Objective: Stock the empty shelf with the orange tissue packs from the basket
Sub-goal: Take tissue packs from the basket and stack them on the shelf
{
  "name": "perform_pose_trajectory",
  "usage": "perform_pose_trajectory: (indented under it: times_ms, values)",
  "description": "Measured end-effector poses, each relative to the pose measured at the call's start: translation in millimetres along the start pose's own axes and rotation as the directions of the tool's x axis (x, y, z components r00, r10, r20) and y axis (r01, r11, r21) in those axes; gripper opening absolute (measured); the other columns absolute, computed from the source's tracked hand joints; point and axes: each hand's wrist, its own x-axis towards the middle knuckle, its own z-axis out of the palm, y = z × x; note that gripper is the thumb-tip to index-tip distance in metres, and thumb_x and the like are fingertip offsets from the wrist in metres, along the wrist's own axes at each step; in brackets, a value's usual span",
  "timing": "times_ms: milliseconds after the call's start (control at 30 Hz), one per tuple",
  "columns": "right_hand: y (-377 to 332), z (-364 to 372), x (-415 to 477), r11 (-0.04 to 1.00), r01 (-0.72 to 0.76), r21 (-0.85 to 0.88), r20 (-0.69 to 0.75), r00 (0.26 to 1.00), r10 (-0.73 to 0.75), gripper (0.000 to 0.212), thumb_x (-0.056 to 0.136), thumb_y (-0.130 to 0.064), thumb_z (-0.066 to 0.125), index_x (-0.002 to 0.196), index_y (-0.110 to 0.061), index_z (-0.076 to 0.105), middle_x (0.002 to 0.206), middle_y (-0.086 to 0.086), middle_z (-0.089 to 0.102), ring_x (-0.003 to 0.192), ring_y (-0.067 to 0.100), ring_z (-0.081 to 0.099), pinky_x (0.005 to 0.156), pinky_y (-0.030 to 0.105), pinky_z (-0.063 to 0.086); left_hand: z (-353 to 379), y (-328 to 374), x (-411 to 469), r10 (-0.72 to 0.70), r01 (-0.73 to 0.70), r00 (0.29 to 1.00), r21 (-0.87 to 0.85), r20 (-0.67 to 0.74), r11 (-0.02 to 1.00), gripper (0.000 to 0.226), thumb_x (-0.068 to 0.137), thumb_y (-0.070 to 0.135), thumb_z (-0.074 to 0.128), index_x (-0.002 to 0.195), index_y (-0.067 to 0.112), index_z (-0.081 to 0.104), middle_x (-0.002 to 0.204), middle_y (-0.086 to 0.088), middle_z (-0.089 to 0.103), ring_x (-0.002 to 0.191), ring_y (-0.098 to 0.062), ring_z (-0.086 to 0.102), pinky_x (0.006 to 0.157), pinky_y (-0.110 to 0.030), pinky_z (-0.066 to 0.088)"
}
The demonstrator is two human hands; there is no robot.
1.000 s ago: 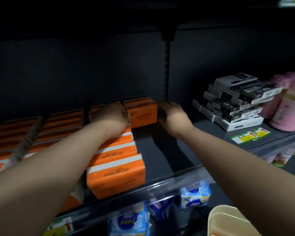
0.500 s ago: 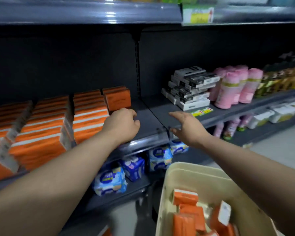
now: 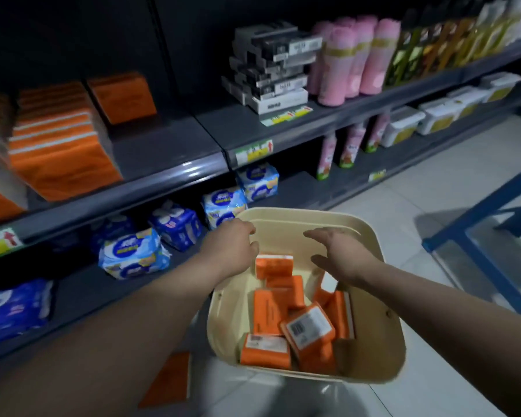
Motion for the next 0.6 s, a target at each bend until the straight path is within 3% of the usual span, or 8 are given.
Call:
perform_pose_trajectory:
  times_ms: [367, 600]
  values:
    - [49.2, 68.7, 24.1, 0.998, -0.062, 0.03, 0.179, 0.982, 0.056, 0.055, 0.09, -0.022, 0.057, 0.142, -0.025, 0.04, 0.144, 0.003, 0.045, 0.128, 0.023, 0.046, 0.105, 0.031, 0.039, 137.4, -3.7, 42.1, -0.016, 0.031, 0.925, -0.033, 0.381, 0.999, 0.042, 0.086, 0.027, 0.06, 0.125, 0.012, 0.055, 0.128, -0.009, 0.057, 0.117, -0.024, 0.053, 0.096, -0.031, 0.043]
    - [66.4, 100.2, 34.8, 0.984, -0.108, 0.141, 0.193, 0.978, 0.08, 0.053, 0.089, -0.021, 0.06, 0.139, -0.025, 0.044, 0.142, 0.002, 0.048, 0.125, 0.02, 0.049, 0.099, 0.024, 0.037, 197.4, -15.1, 52.7, -0.022, 0.019, 0.856, 0.011, 0.517, 1.0, 0.046, 0.084, 0.018, 0.06, 0.128, 0.017, 0.048, 0.126, -0.01, 0.054, 0.111, -0.025, 0.056, 0.093, -0.038, 0.048]
